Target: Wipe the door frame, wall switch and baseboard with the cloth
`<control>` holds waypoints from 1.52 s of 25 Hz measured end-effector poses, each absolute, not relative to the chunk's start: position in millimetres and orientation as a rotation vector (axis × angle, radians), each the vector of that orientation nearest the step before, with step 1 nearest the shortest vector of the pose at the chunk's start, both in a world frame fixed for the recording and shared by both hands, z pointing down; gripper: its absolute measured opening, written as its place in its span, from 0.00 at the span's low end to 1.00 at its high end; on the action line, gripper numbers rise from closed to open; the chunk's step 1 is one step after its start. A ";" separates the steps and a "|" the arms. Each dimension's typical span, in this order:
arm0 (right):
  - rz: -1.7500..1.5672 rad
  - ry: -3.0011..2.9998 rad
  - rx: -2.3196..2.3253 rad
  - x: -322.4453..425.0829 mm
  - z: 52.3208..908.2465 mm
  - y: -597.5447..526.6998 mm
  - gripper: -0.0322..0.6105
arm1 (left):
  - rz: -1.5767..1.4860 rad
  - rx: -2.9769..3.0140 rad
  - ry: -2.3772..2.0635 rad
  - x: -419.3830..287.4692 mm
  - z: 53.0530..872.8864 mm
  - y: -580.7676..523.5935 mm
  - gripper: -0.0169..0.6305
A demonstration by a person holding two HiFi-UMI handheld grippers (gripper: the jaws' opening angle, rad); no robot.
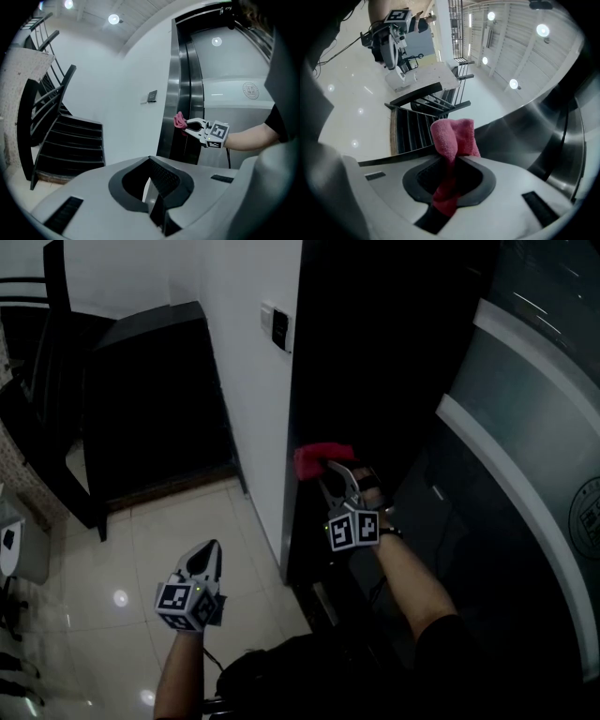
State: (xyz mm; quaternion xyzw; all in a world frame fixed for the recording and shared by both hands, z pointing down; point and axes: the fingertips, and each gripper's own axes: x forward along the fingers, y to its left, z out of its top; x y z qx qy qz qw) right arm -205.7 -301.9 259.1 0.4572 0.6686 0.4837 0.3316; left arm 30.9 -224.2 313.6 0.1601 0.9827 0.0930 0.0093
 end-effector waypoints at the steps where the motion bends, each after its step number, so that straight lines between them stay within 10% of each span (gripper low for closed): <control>1: 1.268 1.747 1.206 -206.0 265.0 -302.1 0.15 | 0.288 0.505 3.063 31.2 313.8 -224.6 0.03; 38: 1.467 1.716 1.522 -193.1 424.4 -312.6 0.15 | 0.430 0.582 3.174 43.9 378.4 -235.2 0.03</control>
